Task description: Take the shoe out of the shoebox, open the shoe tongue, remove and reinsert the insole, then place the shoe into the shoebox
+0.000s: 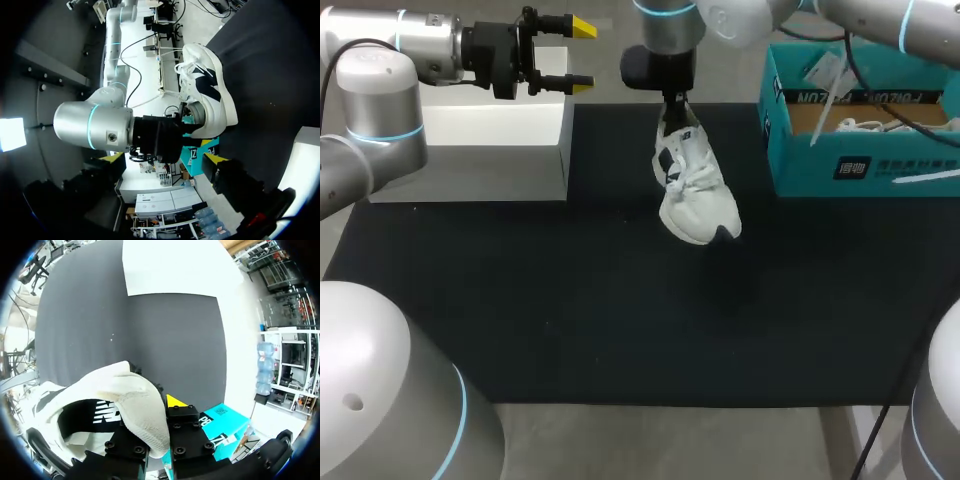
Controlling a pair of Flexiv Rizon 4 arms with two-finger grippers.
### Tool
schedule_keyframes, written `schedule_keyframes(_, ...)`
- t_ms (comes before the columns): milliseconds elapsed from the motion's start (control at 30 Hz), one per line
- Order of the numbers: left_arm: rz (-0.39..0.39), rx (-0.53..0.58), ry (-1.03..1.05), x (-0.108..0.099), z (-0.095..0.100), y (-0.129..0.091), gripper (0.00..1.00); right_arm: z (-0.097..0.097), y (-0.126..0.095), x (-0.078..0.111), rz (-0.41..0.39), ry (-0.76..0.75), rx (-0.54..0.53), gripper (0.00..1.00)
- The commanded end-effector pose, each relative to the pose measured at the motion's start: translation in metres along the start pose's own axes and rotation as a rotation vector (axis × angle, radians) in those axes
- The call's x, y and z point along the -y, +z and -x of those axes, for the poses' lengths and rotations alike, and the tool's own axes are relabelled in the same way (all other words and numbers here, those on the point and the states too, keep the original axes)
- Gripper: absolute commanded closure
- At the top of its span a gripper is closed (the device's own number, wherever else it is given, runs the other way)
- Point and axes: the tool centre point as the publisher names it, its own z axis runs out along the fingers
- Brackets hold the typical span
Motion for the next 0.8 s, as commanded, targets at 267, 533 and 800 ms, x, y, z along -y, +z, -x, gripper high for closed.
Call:
schedule_keyframes(267, 0.002, -0.002, 0.002, 0.001, 0.000, 0.001, 0.00, 0.010, -0.102, 0.040, 0.019, 0.019, 0.111, 1.00)
schedule_keyframes(533, 0.002, -0.002, 0.002, 0.001, 0.000, 0.001, 0.00, 0.018, -0.120, 0.042, 0.040, 0.016, 0.141, 1.00)
schedule_keyframes(800, 0.002, -0.002, 0.002, 0.001, 0.000, 0.001, 0.00, 0.018, -0.126, 0.038, 0.032, 0.024, 0.137, 1.00)
